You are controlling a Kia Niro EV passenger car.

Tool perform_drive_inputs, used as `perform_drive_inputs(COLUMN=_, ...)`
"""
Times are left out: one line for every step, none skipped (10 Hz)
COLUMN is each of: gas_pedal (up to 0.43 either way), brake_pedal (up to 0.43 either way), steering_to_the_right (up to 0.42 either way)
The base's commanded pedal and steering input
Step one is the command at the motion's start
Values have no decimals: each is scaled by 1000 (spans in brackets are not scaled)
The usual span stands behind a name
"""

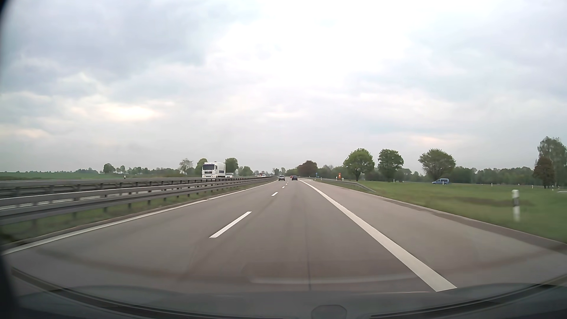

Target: Follow the waypoints while adhering to traffic rules and regulations

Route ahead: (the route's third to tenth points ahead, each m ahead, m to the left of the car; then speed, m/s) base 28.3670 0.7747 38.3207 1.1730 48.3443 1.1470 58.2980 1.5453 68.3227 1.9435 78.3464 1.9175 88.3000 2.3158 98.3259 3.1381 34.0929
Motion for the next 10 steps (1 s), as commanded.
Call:
perform_drive_inputs(gas_pedal=268, brake_pedal=0, steering_to_the_right=-4)
perform_drive_inputs(gas_pedal=260, brake_pedal=0, steering_to_the_right=-4)
perform_drive_inputs(gas_pedal=240, brake_pedal=0, steering_to_the_right=-4)
perform_drive_inputs(gas_pedal=240, brake_pedal=0, steering_to_the_right=-4)
perform_drive_inputs(gas_pedal=240, brake_pedal=0, steering_to_the_right=-4)
perform_drive_inputs(gas_pedal=240, brake_pedal=0, steering_to_the_right=-5)
perform_drive_inputs(gas_pedal=240, brake_pedal=0, steering_to_the_right=-4)
perform_drive_inputs(gas_pedal=240, brake_pedal=0, steering_to_the_right=-5)
perform_drive_inputs(gas_pedal=248, brake_pedal=0, steering_to_the_right=-4)
perform_drive_inputs(gas_pedal=248, brake_pedal=0, steering_to_the_right=-4)
